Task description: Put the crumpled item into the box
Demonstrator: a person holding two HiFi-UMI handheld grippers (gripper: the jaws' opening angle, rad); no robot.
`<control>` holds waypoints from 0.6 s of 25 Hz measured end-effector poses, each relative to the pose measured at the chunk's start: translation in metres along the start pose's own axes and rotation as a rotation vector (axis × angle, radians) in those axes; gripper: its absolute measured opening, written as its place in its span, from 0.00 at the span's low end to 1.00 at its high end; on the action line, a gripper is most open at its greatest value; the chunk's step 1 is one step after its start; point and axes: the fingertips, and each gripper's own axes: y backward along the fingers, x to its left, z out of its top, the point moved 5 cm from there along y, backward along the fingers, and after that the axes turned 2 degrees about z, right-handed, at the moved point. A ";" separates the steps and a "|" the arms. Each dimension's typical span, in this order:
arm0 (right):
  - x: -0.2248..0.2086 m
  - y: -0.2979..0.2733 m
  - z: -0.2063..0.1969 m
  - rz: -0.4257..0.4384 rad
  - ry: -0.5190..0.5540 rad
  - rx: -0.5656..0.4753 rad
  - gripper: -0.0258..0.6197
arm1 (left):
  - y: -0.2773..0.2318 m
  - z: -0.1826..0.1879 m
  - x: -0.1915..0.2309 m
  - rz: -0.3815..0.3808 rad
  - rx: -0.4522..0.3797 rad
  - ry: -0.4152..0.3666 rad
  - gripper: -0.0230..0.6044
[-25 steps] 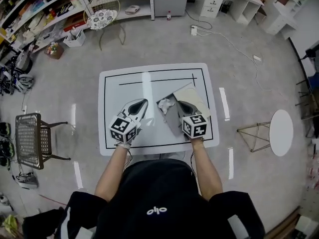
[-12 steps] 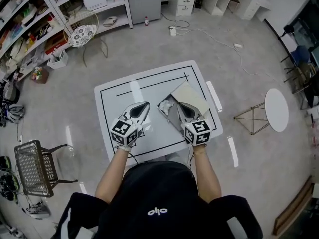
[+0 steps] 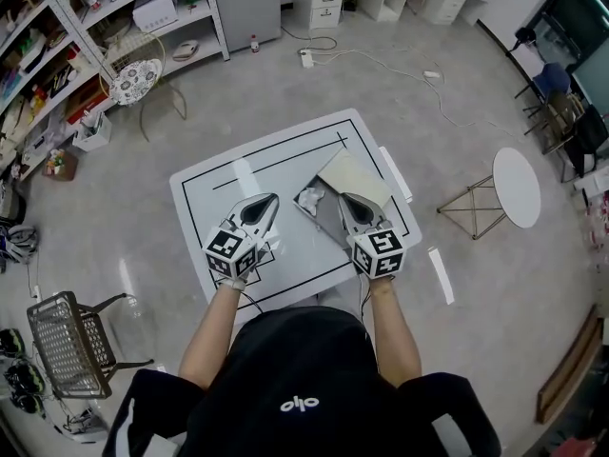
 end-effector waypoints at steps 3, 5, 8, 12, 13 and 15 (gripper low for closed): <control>0.000 0.004 0.000 -0.009 -0.003 -0.002 0.05 | 0.000 0.001 -0.001 -0.006 -0.001 0.002 0.05; 0.000 0.005 0.000 -0.013 -0.007 -0.002 0.05 | -0.001 0.001 -0.002 -0.010 0.000 0.001 0.05; 0.000 0.006 -0.002 -0.017 -0.009 -0.001 0.05 | -0.001 0.001 -0.003 -0.013 0.001 -0.003 0.05; 0.001 0.004 -0.003 -0.011 -0.012 -0.004 0.05 | 0.001 0.001 -0.002 -0.014 0.004 -0.005 0.05; 0.002 0.004 -0.003 -0.009 -0.011 -0.005 0.05 | 0.002 0.001 -0.003 -0.014 0.004 -0.006 0.05; 0.002 0.004 -0.004 -0.006 -0.008 -0.006 0.05 | 0.003 -0.001 -0.003 -0.014 0.006 -0.009 0.05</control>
